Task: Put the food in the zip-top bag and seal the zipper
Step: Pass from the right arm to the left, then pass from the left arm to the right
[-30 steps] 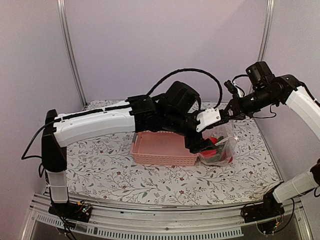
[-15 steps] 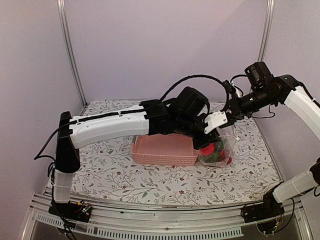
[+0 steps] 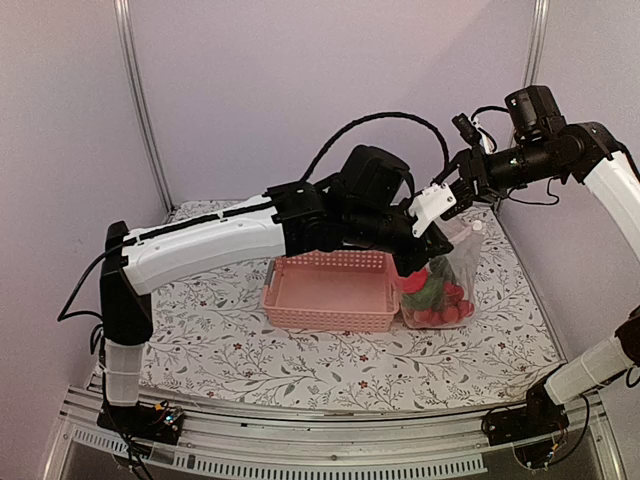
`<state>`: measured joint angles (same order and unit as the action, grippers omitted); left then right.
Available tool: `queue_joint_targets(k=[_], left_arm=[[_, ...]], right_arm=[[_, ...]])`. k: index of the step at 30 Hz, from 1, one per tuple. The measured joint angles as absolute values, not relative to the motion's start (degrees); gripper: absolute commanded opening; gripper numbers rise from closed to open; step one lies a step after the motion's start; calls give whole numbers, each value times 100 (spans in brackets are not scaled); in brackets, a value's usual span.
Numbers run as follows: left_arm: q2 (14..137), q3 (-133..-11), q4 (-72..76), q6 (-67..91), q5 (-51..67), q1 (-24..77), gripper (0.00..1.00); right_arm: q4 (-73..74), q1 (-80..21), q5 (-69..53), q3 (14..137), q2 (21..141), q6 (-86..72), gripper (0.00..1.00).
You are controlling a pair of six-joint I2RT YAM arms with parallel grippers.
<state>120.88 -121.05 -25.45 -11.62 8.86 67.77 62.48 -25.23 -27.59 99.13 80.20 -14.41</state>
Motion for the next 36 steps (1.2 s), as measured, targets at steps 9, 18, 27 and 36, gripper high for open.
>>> queue_joint_targets(k=[9,18,27,36], left_arm=[[11113,-11557,-2434,-543,867,6777,0],[10206,-9802,-1959,-198,587,6751,0],[9889,-9032,-1704,-36,486,6709,0],[9782,-8888,-1577,47,572,6672,0]], right_arm=[[6141,-2523,-2849,10503,7852,-1559,58],[5199,-2523,-3446,8191,6845,-1479,52],[4342,-2523,-3999,7067,6386,-1367,50],[3470,-2523,-4357,6707,6532,-926,56]])
